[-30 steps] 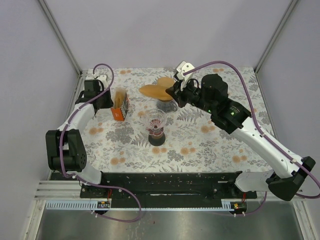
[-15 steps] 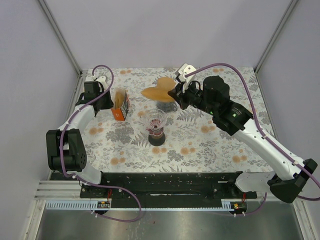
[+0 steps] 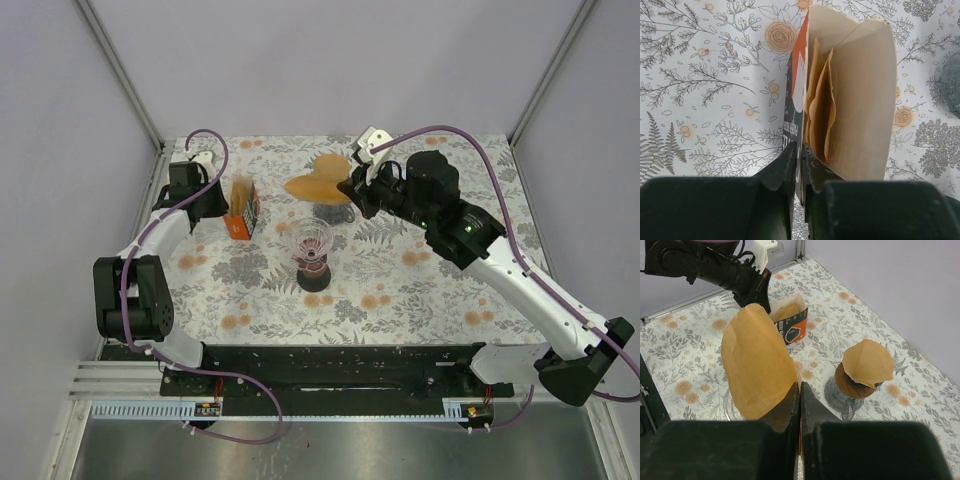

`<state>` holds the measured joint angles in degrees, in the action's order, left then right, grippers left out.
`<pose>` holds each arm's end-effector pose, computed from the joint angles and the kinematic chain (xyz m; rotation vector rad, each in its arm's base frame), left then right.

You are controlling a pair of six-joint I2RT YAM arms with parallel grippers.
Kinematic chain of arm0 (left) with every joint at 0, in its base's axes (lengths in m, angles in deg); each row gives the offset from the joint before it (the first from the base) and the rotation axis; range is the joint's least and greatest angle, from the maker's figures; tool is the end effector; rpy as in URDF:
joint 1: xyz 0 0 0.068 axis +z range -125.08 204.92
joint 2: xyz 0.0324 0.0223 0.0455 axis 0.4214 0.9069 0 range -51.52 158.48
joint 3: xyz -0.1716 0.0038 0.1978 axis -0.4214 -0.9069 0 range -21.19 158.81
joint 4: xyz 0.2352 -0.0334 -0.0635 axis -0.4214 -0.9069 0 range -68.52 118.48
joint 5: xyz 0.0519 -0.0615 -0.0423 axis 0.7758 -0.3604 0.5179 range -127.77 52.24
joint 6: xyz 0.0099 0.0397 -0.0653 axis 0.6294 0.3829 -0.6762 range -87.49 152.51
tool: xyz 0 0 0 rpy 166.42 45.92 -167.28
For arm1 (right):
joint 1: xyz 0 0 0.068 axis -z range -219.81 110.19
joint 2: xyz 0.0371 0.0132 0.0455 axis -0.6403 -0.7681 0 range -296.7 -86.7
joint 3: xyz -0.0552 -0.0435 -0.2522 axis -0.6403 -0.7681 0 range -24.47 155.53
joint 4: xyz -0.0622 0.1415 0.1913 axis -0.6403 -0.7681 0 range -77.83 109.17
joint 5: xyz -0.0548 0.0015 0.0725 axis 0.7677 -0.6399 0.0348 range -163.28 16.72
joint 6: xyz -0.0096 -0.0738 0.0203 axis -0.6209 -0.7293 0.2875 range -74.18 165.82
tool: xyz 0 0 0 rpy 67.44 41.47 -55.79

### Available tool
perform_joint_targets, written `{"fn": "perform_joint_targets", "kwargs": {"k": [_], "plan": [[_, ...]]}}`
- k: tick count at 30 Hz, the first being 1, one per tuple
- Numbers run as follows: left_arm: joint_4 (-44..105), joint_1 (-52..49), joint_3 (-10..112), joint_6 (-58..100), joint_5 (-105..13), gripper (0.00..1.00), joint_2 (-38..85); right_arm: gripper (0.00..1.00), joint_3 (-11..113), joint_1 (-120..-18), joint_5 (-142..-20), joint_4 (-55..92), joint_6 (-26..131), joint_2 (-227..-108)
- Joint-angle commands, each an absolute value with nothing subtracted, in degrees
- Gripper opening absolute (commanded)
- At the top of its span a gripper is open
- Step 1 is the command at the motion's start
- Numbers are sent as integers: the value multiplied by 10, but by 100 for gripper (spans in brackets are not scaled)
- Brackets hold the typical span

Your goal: Place the coffee filter in the dripper

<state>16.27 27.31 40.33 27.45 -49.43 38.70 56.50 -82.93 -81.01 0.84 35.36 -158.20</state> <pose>0.3548 0.0015 0.2187 -0.0420 2.2796 -0.2570 0.2075 0.2065 0.4283 -0.8796 1.5176 0.5349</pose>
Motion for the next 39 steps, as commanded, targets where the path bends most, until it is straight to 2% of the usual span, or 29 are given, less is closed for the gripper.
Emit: {"fn": "perform_joint_targets", "kwargs": {"k": [1,6,15,21,26,29,35,39], "plan": [[157,274,408,277,-502,19,402,0,569,-824,-829,22,350,-1581],[139,274,432,272,-497,49,380,0,568,-821,-835,14,359,-1582],[60,274,510,304,-519,73,316,0,594,-817,-882,-19,426,-1609],[-9,274,566,355,-587,78,258,0,591,-817,-919,-20,440,-1613],[-82,255,631,402,-740,84,194,0,595,-818,-942,-20,440,-1625],[-170,211,699,443,-784,87,194,0,597,-818,-954,-18,435,-1637],[-238,118,763,481,-792,88,205,0,603,-817,-990,-16,427,-1659],[-243,64,758,498,-742,85,226,0,603,-817,-1019,-16,420,-1662]]}}
